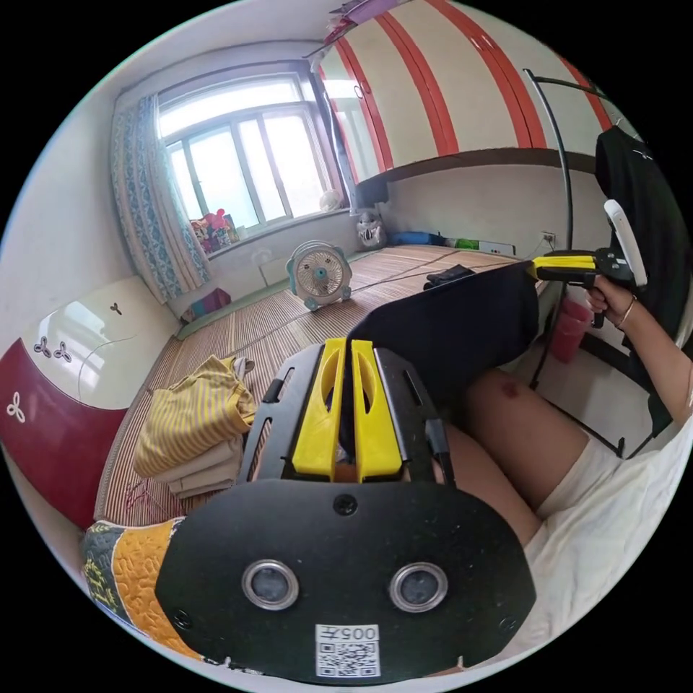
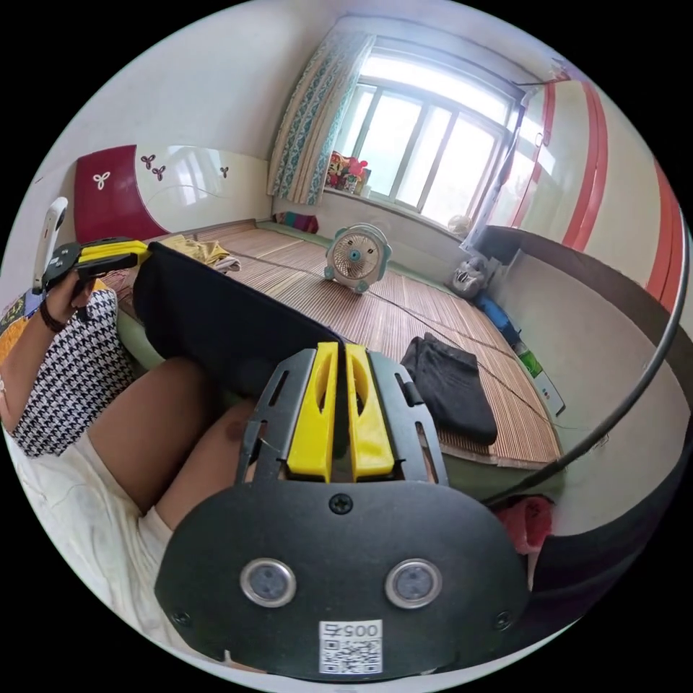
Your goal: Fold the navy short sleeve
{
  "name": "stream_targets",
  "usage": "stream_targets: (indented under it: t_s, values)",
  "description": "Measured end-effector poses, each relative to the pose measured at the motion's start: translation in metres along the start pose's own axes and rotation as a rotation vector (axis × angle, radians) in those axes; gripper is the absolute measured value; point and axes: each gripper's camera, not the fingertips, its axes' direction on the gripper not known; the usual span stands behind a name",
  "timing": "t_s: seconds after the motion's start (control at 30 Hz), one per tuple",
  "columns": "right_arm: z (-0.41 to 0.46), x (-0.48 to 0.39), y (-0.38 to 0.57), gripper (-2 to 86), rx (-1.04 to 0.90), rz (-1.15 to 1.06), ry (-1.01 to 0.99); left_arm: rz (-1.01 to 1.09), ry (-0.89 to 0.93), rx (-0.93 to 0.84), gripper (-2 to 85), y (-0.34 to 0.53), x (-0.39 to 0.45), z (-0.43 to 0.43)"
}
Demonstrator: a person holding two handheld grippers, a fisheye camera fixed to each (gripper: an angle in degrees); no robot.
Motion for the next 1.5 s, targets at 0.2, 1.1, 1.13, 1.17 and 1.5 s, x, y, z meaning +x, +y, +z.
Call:
stream_targets:
  t_s: [0.2,1.1,1.13,1.17,1.5]
  values:
    - [0.114,0.018,-0.047,-1.2,-0.071,-0.015,-0.039,-0.078,0.032,-0.094,1.1,-0.032,-0.041,0.097]
    - [0.518,0.018,-0.074,0.0,-0.436,-0.005,-0.187,-0.29,0.127,-0.489,3.2,-0.039,-0.128,0.435]
    - [0.515,0.021,-0.074,1.5,-0.427,-0.001,-0.209,-0.3,0.129,-0.48,3.2,-0.04,-0.129,0.433]
    - [0.511,0.024,-0.075,2.7,-0.418,0.009,-0.213,-0.318,0.132,-0.462,2.2,-0.043,-0.133,0.425]
    - [0.41,0.052,-0.045,6.0,-0.23,0.151,-0.163,-0.348,0.067,-0.301,-0.6,-0.042,-0.131,0.338]
